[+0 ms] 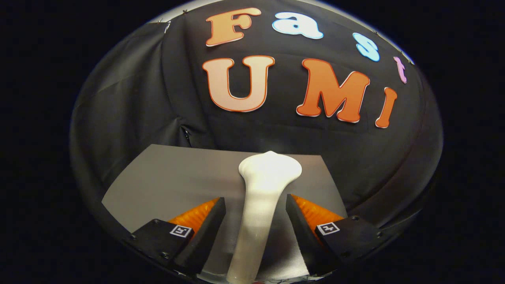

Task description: Iron the clothes twice with a garment steamer, once on the left side and once on the right side.

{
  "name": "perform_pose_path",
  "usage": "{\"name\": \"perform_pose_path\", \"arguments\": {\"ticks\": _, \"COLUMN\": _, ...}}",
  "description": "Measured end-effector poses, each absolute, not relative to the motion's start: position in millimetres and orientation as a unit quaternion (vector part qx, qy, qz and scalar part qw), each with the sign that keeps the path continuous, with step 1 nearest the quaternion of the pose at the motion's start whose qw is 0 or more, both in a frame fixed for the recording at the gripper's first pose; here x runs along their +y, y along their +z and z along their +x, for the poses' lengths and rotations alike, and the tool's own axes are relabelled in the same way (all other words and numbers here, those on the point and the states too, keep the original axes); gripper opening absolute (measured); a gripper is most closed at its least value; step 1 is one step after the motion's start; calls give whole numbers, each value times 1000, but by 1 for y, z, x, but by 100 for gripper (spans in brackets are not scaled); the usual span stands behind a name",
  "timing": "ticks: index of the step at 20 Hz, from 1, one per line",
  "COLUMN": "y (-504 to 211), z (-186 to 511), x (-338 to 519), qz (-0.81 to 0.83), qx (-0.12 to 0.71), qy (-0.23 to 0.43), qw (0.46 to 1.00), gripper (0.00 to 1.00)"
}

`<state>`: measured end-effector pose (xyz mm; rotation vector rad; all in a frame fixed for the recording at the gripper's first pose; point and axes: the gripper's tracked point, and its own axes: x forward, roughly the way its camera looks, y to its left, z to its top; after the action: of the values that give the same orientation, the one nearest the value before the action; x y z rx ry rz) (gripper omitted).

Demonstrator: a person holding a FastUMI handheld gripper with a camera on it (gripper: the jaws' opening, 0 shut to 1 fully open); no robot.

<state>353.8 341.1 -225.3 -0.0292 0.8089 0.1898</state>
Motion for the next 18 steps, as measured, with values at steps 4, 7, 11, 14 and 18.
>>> {"name": "perform_pose_path", "arguments": {"ticks": 4, "y": -239, "z": 360, "x": 334, "qz": -7, "qx": 415, "qy": 75, "qw": 907, "gripper": 99}}
{"name": "perform_pose_path", "arguments": {"ticks": 7, "y": -255, "z": 362, "x": 327, "qz": 2, "qx": 431, "qy": 70, "qw": 900, "gripper": 90}}
{"name": "perform_pose_path", "arguments": {"ticks": 11, "y": -257, "z": 363, "x": 336, "qz": 1, "qx": 432, "qy": 85, "qw": 898, "gripper": 68}}
{"name": "perform_pose_path", "arguments": {"ticks": 14, "y": -251, "z": 359, "x": 345, "qz": 54, "qx": 434, "qy": 93, "qw": 895, "gripper": 51}}
{"name": "perform_pose_path", "arguments": {"ticks": 18, "y": -221, "z": 362, "x": 348, "qz": 53, "qx": 375, "qy": 101, "qw": 920, "gripper": 46}}
